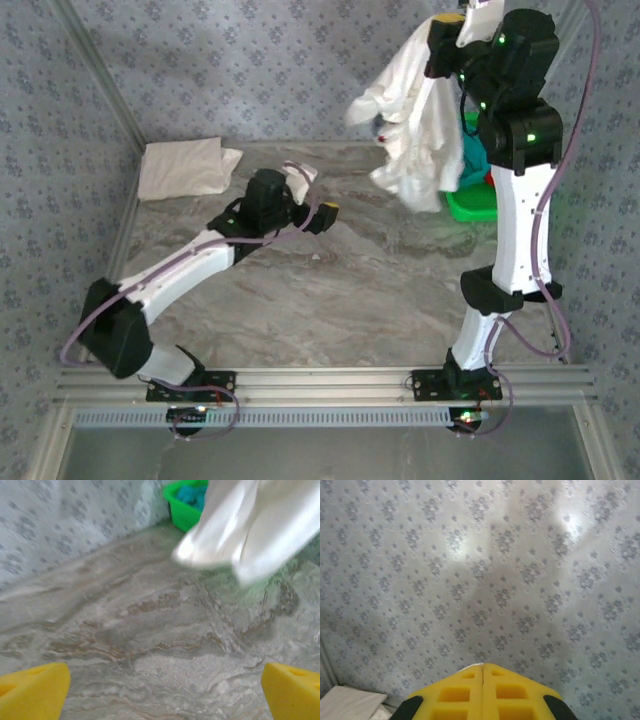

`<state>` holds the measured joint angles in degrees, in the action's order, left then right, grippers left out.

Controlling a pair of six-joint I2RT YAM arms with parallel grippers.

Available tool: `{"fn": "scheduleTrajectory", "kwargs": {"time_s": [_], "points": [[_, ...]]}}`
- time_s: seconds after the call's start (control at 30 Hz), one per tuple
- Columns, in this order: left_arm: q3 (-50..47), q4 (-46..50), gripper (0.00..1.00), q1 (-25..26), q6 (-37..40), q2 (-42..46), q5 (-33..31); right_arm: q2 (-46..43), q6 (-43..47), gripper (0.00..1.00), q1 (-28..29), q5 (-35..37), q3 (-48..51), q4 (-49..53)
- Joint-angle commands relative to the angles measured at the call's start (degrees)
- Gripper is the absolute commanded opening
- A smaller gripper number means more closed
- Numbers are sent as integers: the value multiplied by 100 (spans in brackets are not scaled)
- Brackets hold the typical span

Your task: Fold and stack the t-shirts

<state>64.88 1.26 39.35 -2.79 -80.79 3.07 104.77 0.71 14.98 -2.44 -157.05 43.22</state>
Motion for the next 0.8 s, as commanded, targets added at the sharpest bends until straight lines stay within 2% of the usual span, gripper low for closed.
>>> {"fn": "scheduleTrajectory", "kwargs": {"time_s": [0.0,0.1,0.13,0.17,0.27,0.3,0.37,0.5,0.6,0.77], "points": [[-281,-222,98,-16,220,708,-594,-48,96,0,243,-53,716,-459],[-876,-359,98,-78,305,1295,-974,-129,-175,51,448,269,2082,-847],[-1082,-380,98,-152,254,1487,-1086,-150,-423,63,446,336,2524,-854],[-1270,-373,98,-263,168,1641,-1115,-163,-525,67,365,380,2862,-968],[-1730,-319,98,-857,-302,1984,-560,-315,-1347,72,-106,177,3937,-1215],[-1802,-248,98,-1034,-433,2006,-378,-400,-1561,78,-262,88,4303,-1395],[-1861,-199,98,-1166,-406,1890,-102,-590,-1773,80,-398,45,4981,-1629],[-1476,58,98,-1068,-206,990,104,-982,-2000,80,-294,-181,6398,-2031],[-1325,-202,98,-1034,-30,238,548,-1207,-2070,81,9,-440,7441,-2264],[-435,251,98,-434,546,-970,908,-1969,-2654,82,197,-571,9396,-2940]]}}
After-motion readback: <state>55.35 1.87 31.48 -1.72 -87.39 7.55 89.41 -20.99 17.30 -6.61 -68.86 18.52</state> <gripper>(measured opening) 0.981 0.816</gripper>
